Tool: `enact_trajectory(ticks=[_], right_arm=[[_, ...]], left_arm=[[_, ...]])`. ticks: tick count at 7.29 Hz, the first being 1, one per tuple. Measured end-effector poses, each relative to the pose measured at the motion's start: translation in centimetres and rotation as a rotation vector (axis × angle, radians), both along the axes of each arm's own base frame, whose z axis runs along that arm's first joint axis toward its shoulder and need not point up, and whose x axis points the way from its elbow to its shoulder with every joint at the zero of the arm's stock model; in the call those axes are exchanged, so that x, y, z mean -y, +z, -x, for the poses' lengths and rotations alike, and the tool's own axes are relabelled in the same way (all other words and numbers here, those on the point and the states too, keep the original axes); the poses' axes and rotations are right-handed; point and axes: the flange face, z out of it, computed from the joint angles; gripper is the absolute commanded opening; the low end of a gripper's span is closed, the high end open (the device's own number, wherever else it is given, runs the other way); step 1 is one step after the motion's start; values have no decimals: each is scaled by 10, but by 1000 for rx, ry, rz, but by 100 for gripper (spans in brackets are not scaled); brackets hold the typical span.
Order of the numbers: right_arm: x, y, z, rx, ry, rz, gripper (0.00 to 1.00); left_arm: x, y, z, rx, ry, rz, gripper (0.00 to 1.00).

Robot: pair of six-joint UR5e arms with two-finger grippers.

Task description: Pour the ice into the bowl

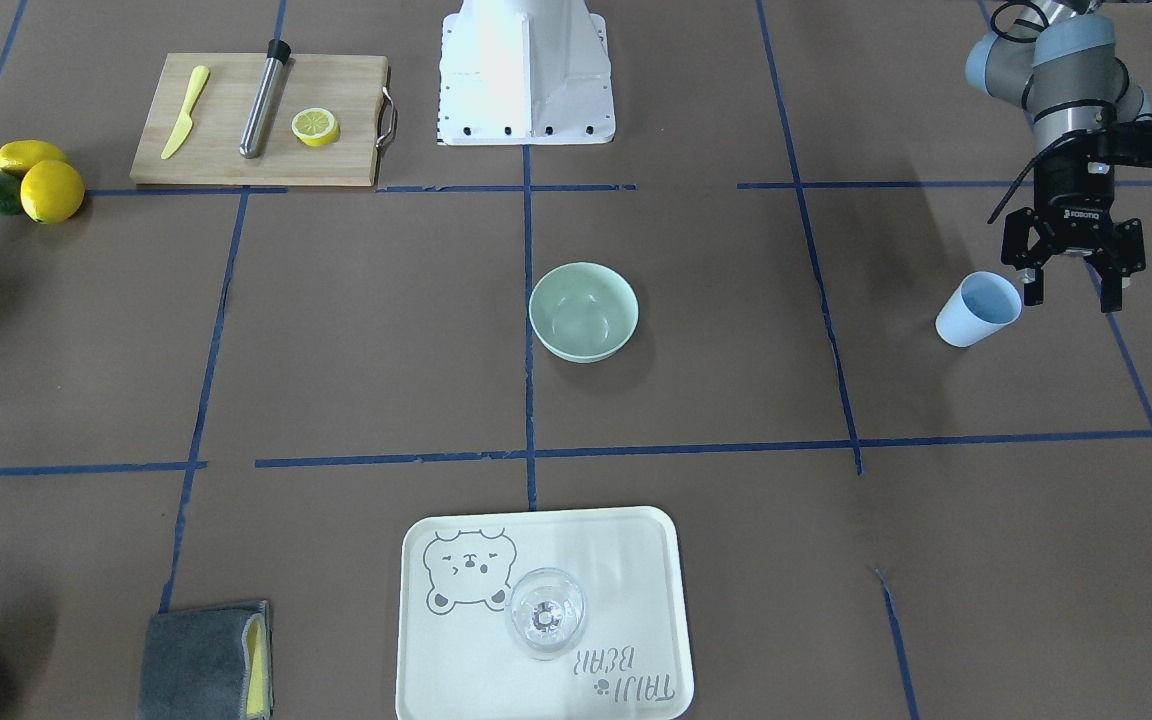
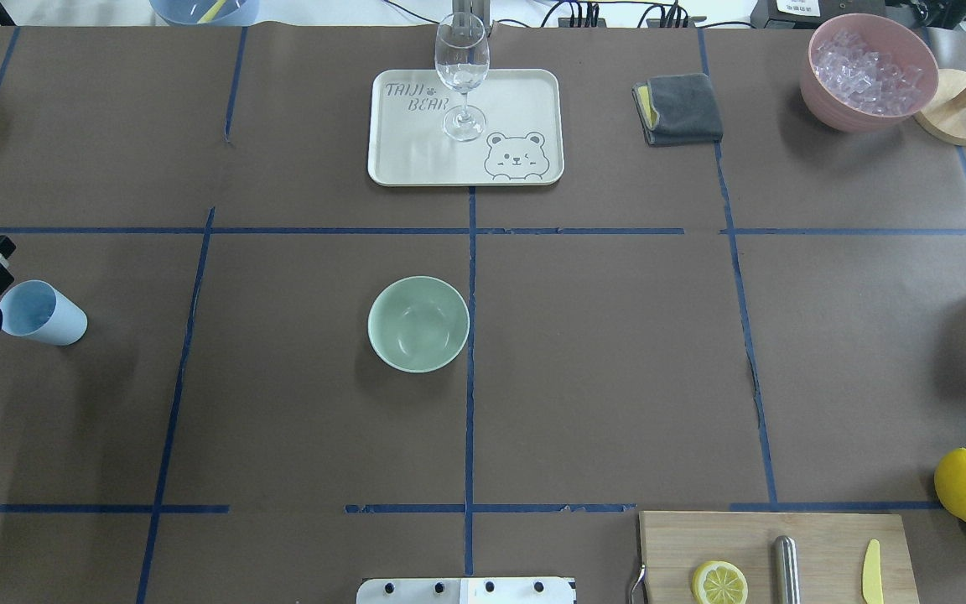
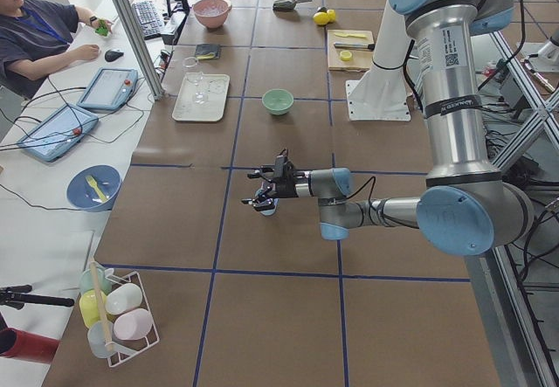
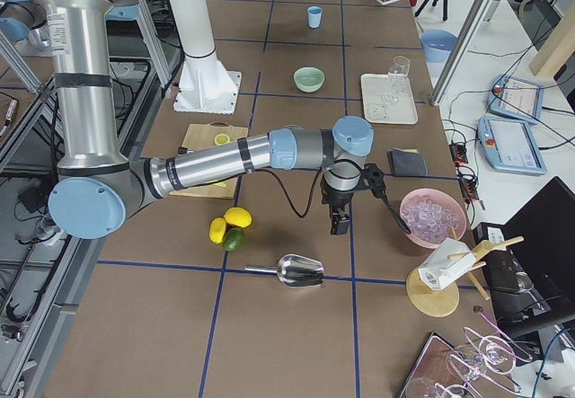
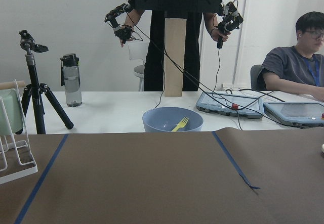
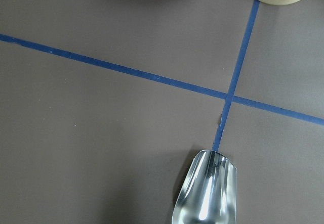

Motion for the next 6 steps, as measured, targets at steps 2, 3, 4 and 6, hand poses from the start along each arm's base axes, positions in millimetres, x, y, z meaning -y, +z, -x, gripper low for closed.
enact_trajectory(ticks=[2,3,4,6], right_arm=[[-1,1,-1,-1,1,0,100],[-1,1,-3,-2,3,1,100],[-2,1,-4,-2,6,2,100],[-2,3,-5,-5,7,5,100]], left_arm=[[-23,13,-25,1,-25,-3,100],[-30,14,-32,5,-34,-12,100],[-37,14,-38,11,-45,-21,100],[-50,17,-60,27,-51,-36,100]])
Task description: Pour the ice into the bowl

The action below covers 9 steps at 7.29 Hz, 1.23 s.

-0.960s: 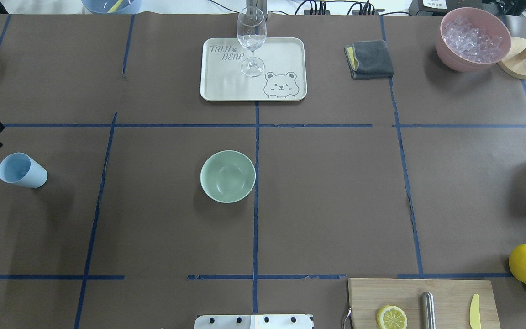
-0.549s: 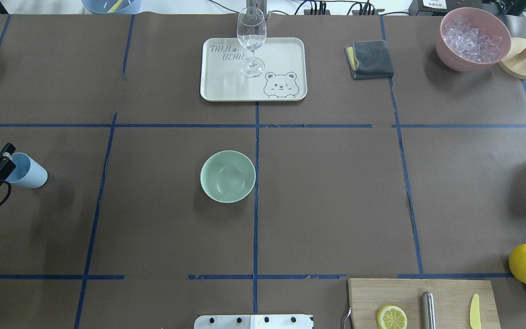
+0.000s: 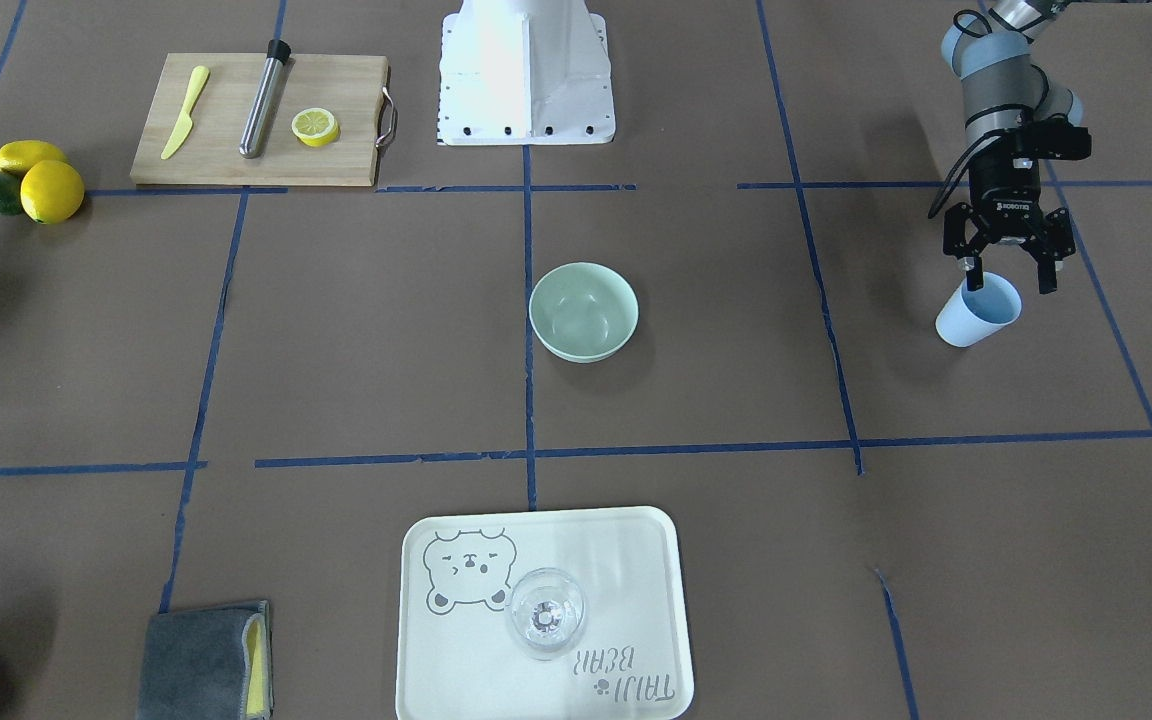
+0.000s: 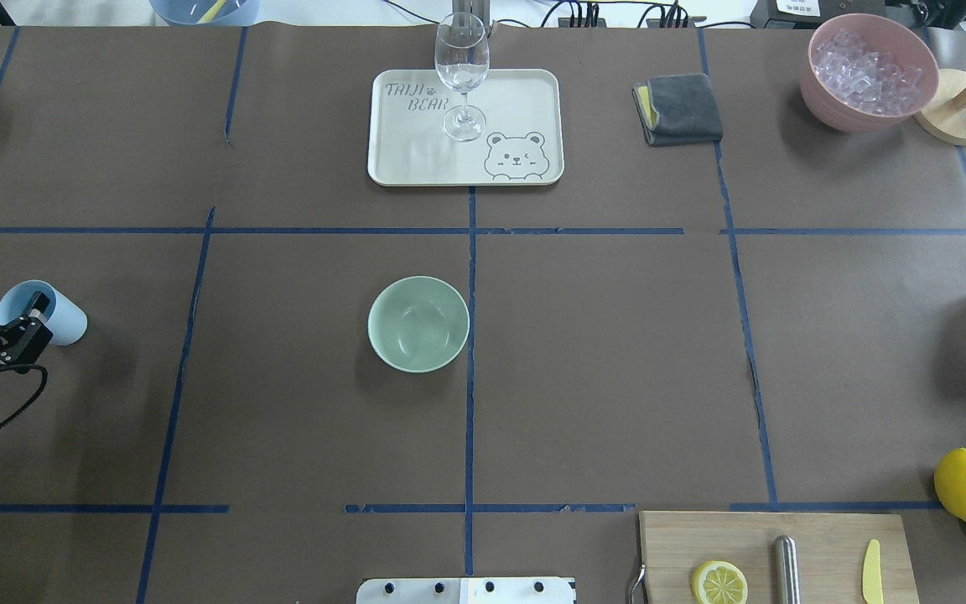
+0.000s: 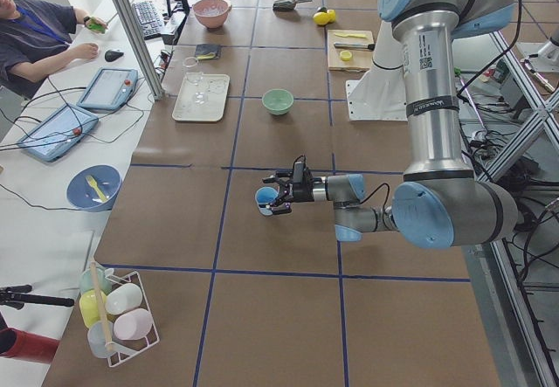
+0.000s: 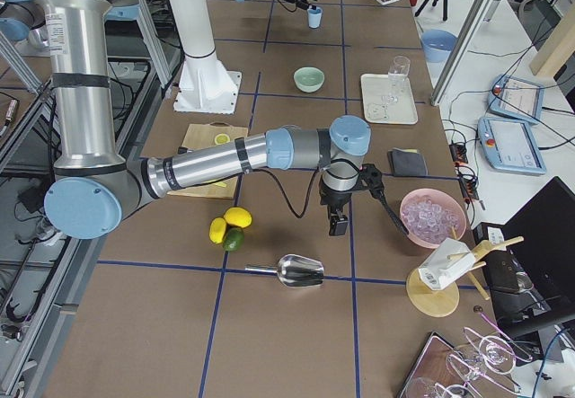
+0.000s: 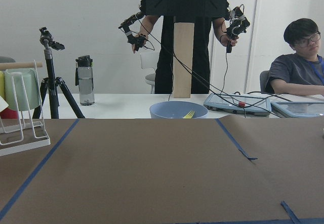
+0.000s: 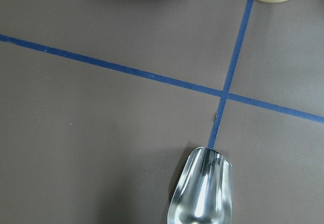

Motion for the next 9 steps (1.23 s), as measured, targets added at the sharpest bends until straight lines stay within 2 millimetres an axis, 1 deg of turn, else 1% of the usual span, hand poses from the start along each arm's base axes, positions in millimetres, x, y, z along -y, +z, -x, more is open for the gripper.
enact_trajectory(ticks=[1,2,4,5,8,9], right_arm=[[0,1,0,0,0,1,100],[-1,1,0,-1,-1,1,100],[-1,3,0,-2,-1,3,100],[-1,3,-1,-2,-1,4,100],[-2,4,-1,-3,0,6,100],[-2,4,-1,-3,1,6,100]], left_arm=[[-5,0,-12,1,1,-7,100],[-9,3,-19,6,4,-10,100],[-13,15,-20,24,5,-9,100],[-13,16,-20,23,3,-10,100],[-13,0,-19,-30,7,-24,100],[-13,-2,-18,-37,8,-25,100]])
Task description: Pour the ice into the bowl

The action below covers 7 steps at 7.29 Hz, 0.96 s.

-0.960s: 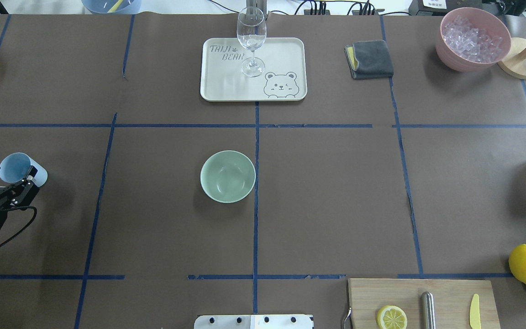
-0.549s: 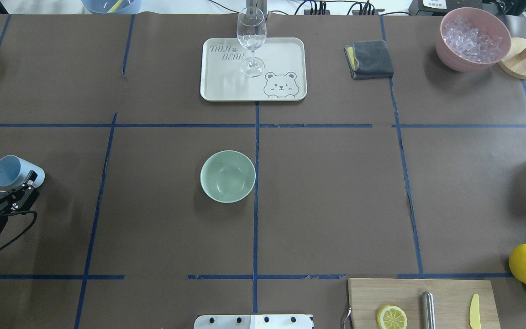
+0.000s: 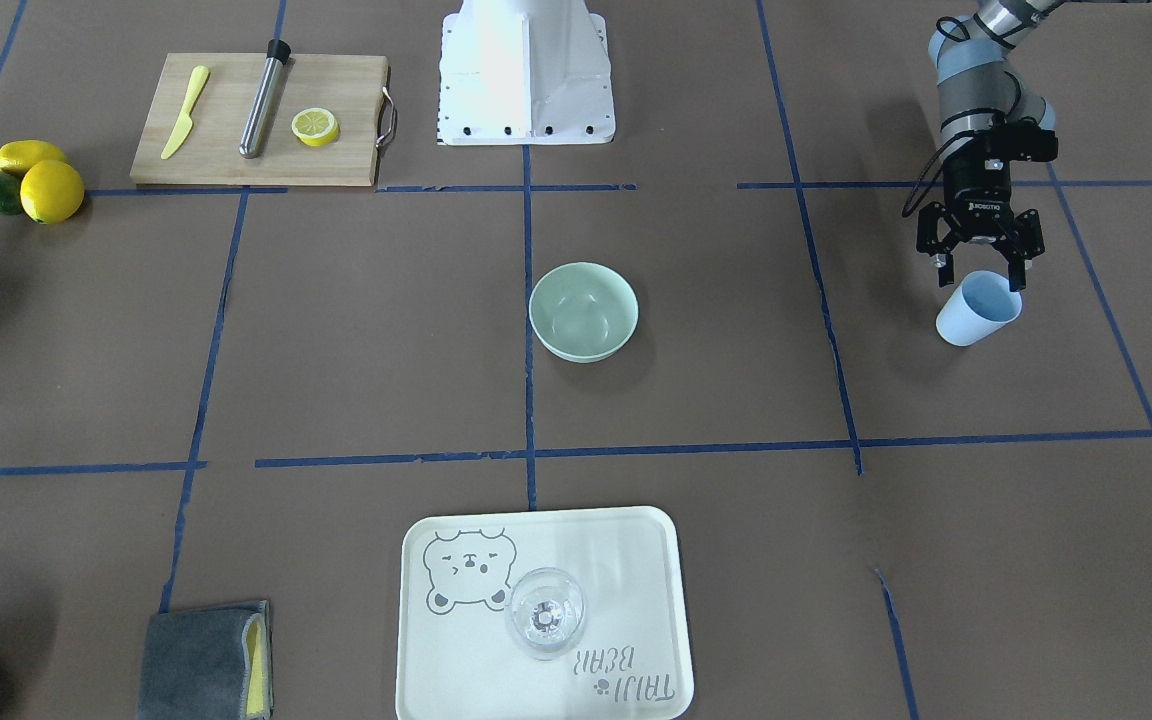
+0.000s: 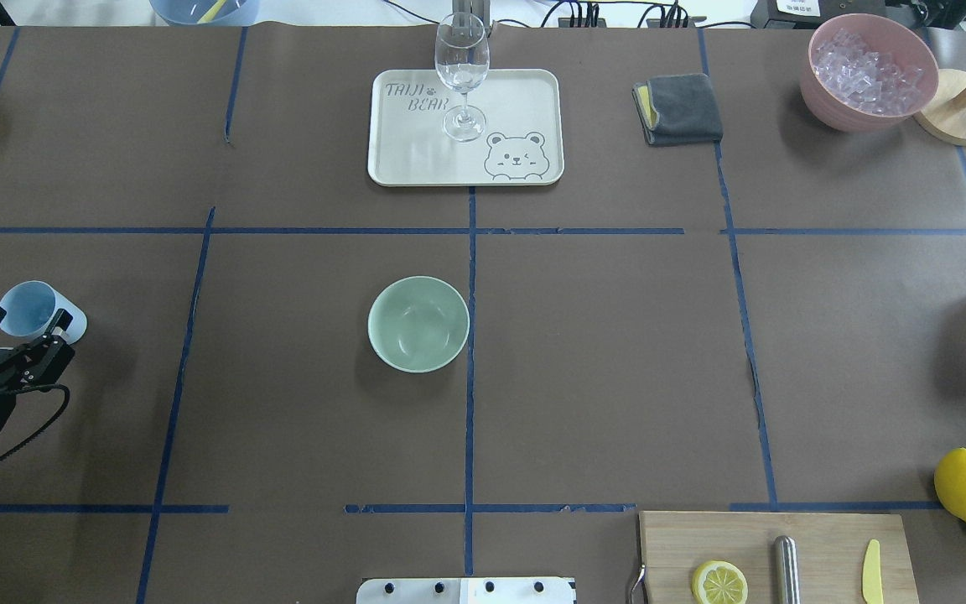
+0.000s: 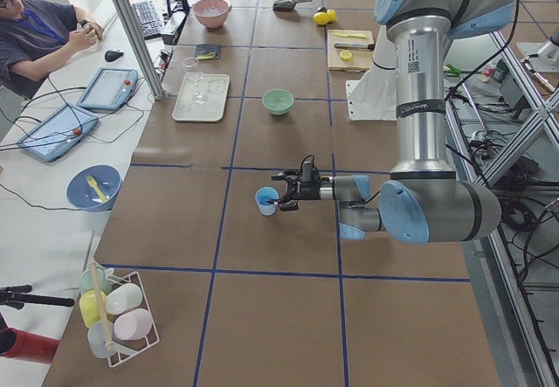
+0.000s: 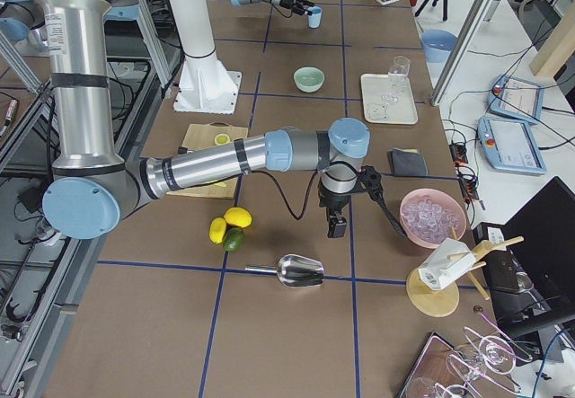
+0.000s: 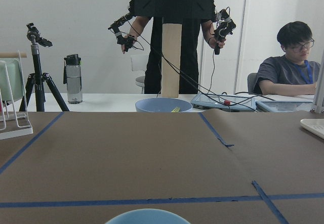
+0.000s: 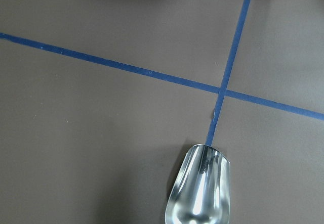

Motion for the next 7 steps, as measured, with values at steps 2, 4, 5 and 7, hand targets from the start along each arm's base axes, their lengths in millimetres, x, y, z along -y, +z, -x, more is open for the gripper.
enact_trajectory(ticks=[2,4,5,7], right_arm=[[0,2,0,-1,0,3,100],[-1,2,-1,-10,1,3,100],[0,3,-1,-14,1,2,100],[0,3,-1,-17,1,3,100]], left_arm=[[0,2,3,-1,1,1,100],[-1,5,13,-6,2,-5,100],[-2,7,18,-2,2,-11,100],[-3,14,23,13,3,-15,100]])
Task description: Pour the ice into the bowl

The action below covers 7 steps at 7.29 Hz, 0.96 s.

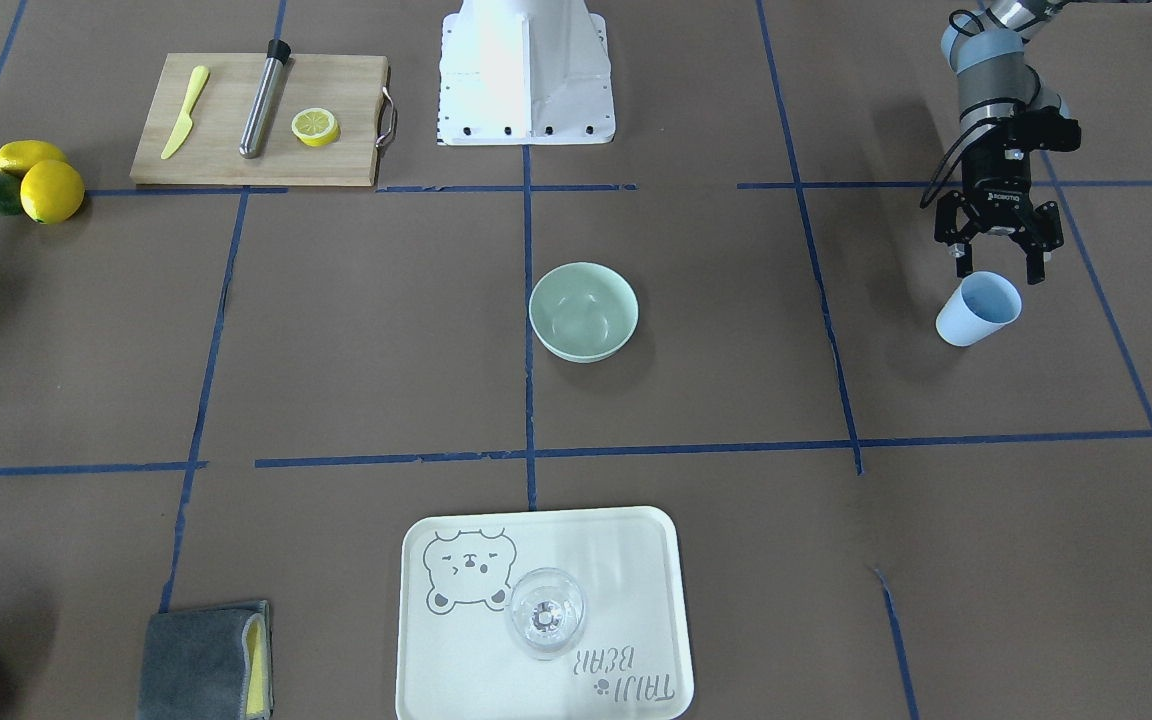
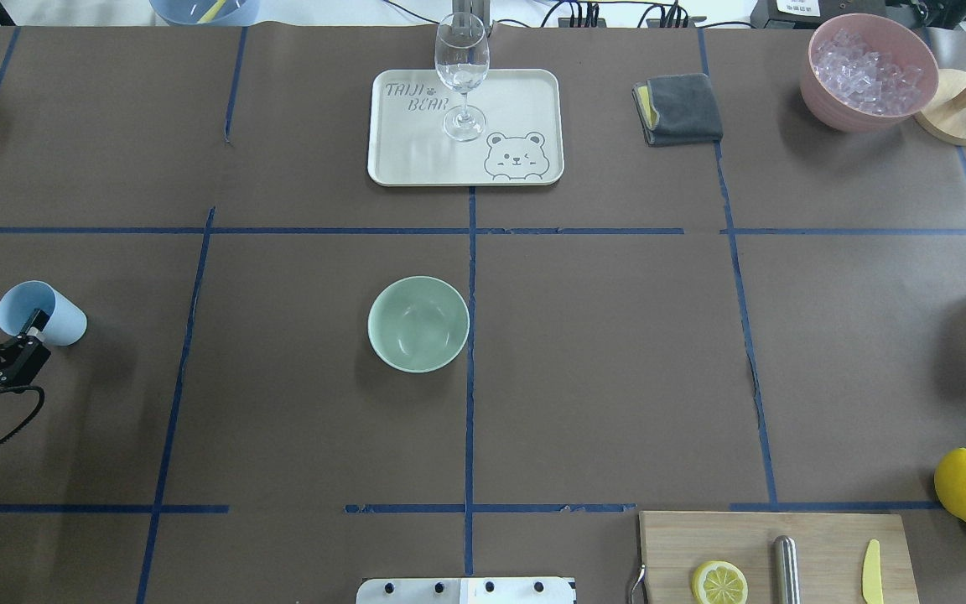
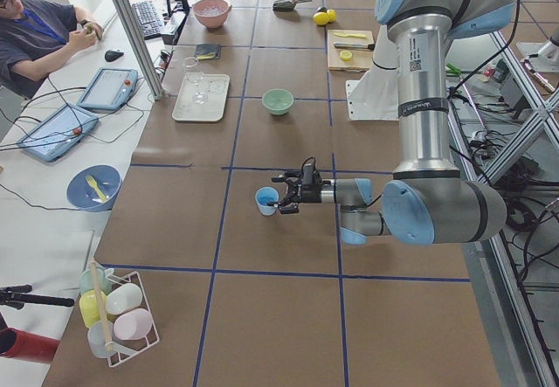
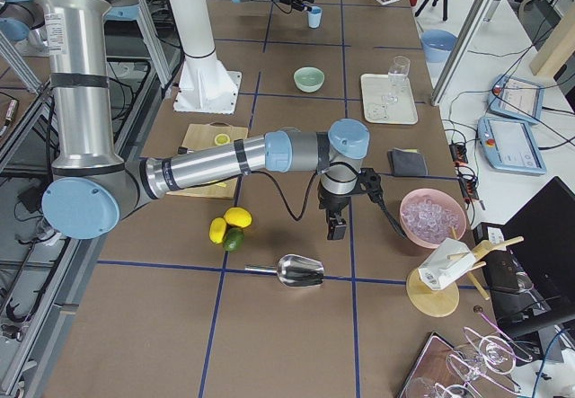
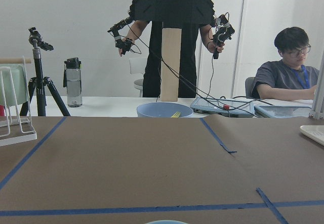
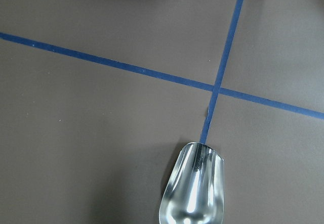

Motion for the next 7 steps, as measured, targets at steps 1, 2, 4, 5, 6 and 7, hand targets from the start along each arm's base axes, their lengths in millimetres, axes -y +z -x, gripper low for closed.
enact_trajectory(ticks=[1,2,4,5,6,7], right_arm=[[0,1,0,-1,0,1,100],[0,1,0,-1,0,2,100],[0,2,-1,-8,0,3,100],[0,3,-1,-10,0,3,100],[0,3,-1,-11,0,3,100],[0,3,-1,-12,0,3,100]], left_arm=[[0,3,-2,9,1,1,100],[0,6,-5,16,2,2,100],[0,13,-10,33,4,4,100],[0,16,-11,40,4,6,100],[0,20,-15,47,4,7,100],[2,22,-24,47,5,7,100]])
